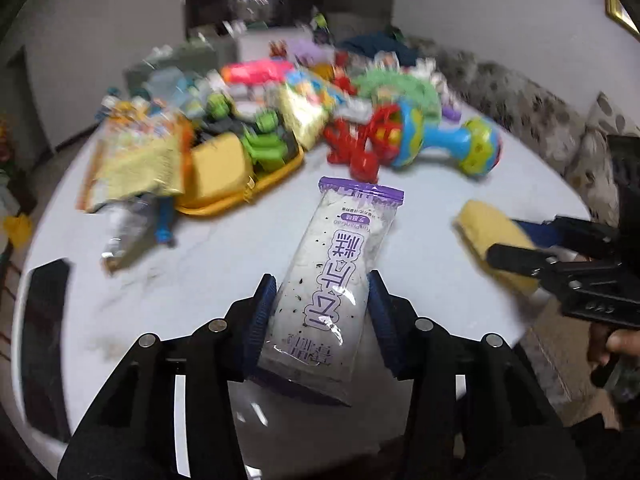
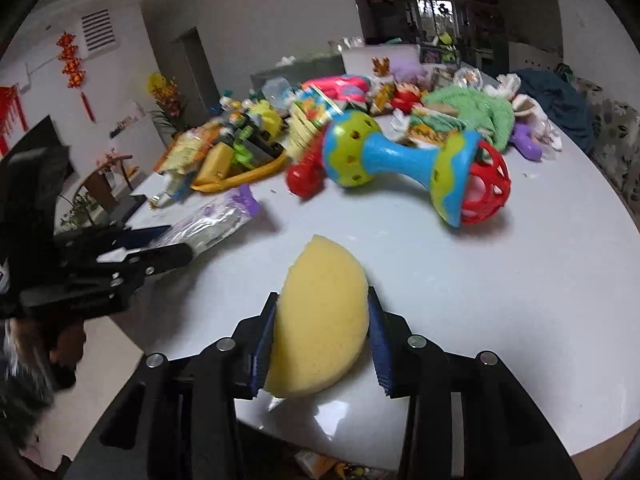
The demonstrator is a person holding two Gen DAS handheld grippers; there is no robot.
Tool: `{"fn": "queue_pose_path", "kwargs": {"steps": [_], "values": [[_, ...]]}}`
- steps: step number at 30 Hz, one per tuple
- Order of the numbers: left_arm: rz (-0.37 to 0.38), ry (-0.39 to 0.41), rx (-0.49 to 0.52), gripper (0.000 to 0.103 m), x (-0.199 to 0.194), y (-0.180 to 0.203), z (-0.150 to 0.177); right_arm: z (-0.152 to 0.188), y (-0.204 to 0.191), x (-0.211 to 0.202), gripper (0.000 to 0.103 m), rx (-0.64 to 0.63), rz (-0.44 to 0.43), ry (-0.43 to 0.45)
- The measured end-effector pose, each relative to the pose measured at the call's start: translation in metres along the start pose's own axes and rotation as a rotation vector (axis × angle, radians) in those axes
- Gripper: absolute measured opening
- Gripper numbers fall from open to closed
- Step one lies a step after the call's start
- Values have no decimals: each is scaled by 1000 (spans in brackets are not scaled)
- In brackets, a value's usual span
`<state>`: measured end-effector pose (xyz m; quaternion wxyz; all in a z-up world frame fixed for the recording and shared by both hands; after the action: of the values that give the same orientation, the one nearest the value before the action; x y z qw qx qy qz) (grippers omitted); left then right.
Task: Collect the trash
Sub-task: 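Grasp the white-purple snack packet with the left tool while the right tool grasps the yellow sponge, then lower both tools into the cardboard box and release the packet and sponge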
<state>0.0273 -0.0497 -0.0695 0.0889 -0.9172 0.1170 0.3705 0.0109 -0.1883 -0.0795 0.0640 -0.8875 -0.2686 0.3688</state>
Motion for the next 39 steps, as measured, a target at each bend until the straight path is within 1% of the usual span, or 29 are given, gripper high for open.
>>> {"fn": "queue_pose_path", "kwargs": {"steps": [1,2,4,6,7,9,10,13,15,16,17,20,21,22,23,24,25,26,28,29,31,32,33,34,35,36,37,38,39], "values": [[-10,32,2,46,-14,2,-3,-3,-4,-6,41,-10,-5,14],[-12,85,5,46,-38,5,-8,-7,-12,-18,41,-23,-15,42],[-2,153,14,46,-71,10,-14,-13,-24,-43,41,-44,-43,90],[6,210,39,46,-103,18,-15,-14,-35,-61,41,-67,-67,104],[3,217,59,46,-112,23,-11,-10,-40,-69,41,-77,-81,100],[-9,197,99,46,-123,31,9,10,-50,-80,41,-96,-119,48],[-9,175,113,46,-123,35,20,25,-53,-81,41,-105,-127,3],[22,56,128,46,-111,46,69,68,-60,-78,41,-119,-147,-124],[56,-48,126,46,-94,53,106,103,-60,-69,41,-123,-147,-218],[63,-93,121,46,-85,52,123,123,-56,-59,42,-104,-156,-275],[79,-156,121,46,-70,55,142,136,-53,-50,42,-87,-160,-308],[100,-280,138,46,-35,60,177,178,-38,-9,44,-22,-178,-417],[98,-337,158,49,-16,61,192,190,-32,6,51,6,-186,-454],[84,-373,169,60,0,60,202,206,-23,28,67,41,-194,-509],[86,-408,183,68,16,61,212,217,-17,42,71,52,-188,-542],[72,-431,190,71,28,59,220,227,-9,53,68,55,-166,-575],[47,-460,191,71,40,55,227,234,-4,59,63,46,-141,-604],[57,-500,185,71,49,53,234,236,-3,59,62,41,-134,-613],[58,-497,161,71,46,47,233,225,-10,41,59,27,-158,-579],[69,-479,150,71,40,45,228,206,-19,21,59,0,-185,-530],[108,-425,107,71,14,42,206,168,-35,-15,60,-63,-219,-437],[132,-389,90,71,4,38,193,135,-44,-36,61,-121,-228,-355],[160,-327,71,72,-14,37,174,110,-49,-51,68,-167,-217,-295],[174,-280,61,73,-25,35,159,85,-51,-64,74,-219,-189,-235],[184,-233,55,75,-34,33,143,53,-50,-71,76,-280,-137,-183],[185,-173,50,79,-44,32,125,21,-43,-70,76,-339,-68,-155],[177,-137,47,81,-50,30,112,-1,-37,-65,76,-380,-28,-142],[169,-108,42,82,-54,28,101,-24,-31,-57,76,-420,9,-138],[170,-77,35,82,-57,28,89,-46,-22,-44,76,-450,47,-156]]}}
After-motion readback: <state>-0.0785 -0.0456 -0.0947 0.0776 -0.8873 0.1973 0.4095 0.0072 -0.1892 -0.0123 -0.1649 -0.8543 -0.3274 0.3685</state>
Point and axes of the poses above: each gripper's, at about its wrist camera, not at the fingertips, and x roughly the way its jaws point, y to its right, z to its underside, the point moved 8 cm from there along x, roughly the way its jaws point, and after that the axes turned 9 degrees about -z, right-handed, at the moved point
